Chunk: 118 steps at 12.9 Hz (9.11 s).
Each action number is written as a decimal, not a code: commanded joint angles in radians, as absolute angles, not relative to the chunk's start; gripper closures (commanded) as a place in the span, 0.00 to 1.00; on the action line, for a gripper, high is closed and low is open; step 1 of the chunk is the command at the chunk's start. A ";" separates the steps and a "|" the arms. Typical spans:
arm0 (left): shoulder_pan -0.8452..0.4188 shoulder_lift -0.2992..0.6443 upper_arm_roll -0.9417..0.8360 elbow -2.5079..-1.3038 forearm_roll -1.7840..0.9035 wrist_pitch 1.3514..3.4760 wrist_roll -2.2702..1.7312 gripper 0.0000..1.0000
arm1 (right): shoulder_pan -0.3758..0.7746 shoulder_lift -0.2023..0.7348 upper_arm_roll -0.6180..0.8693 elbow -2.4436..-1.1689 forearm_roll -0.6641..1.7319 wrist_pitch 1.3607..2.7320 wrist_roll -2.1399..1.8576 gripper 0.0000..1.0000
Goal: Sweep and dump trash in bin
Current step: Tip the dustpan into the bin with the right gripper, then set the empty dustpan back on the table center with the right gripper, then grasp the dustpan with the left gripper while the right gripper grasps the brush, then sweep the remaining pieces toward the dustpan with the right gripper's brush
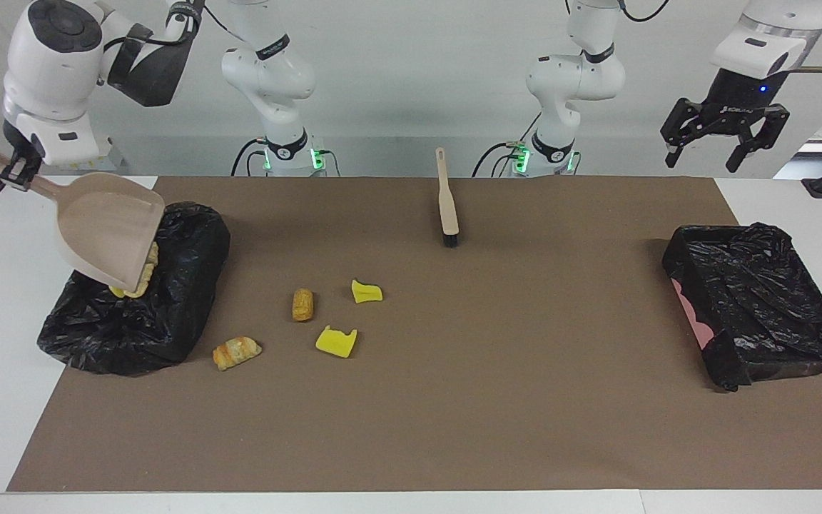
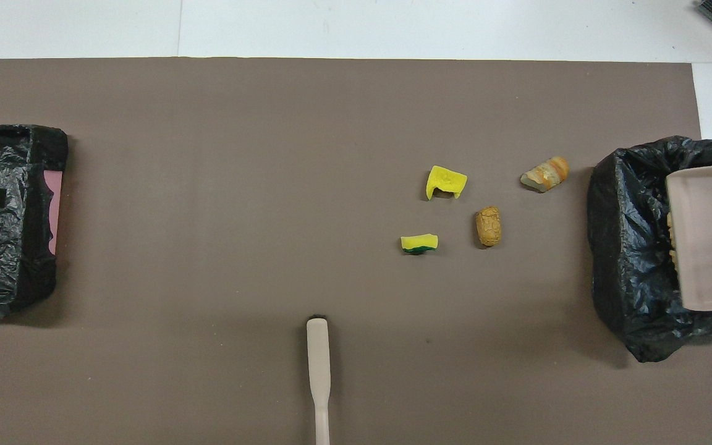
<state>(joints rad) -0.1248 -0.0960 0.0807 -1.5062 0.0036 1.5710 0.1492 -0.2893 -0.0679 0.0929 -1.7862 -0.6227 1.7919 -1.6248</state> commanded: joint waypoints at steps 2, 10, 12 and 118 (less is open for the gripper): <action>-0.109 -0.080 0.069 -1.463 0.009 1.504 0.173 0.00 | -0.246 -0.081 0.100 -1.810 -0.375 1.792 -1.573 1.00; -0.103 -0.086 0.063 -1.466 0.017 1.479 0.164 0.00 | -0.016 0.110 0.101 -1.796 -0.140 1.885 -0.912 1.00; -0.103 -0.086 0.063 -1.466 0.017 1.479 0.164 0.00 | 0.053 0.147 0.100 -1.792 -0.088 1.954 -0.661 1.00; -0.479 0.152 0.061 -2.069 0.099 2.235 1.089 1.00 | 0.234 0.179 0.121 -2.095 -0.011 2.039 0.230 1.00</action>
<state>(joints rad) -0.4498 0.2199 0.0553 -1.9681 0.0396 2.1946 1.1249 0.1753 0.1493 0.1124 -2.1157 -0.0902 2.0240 0.2151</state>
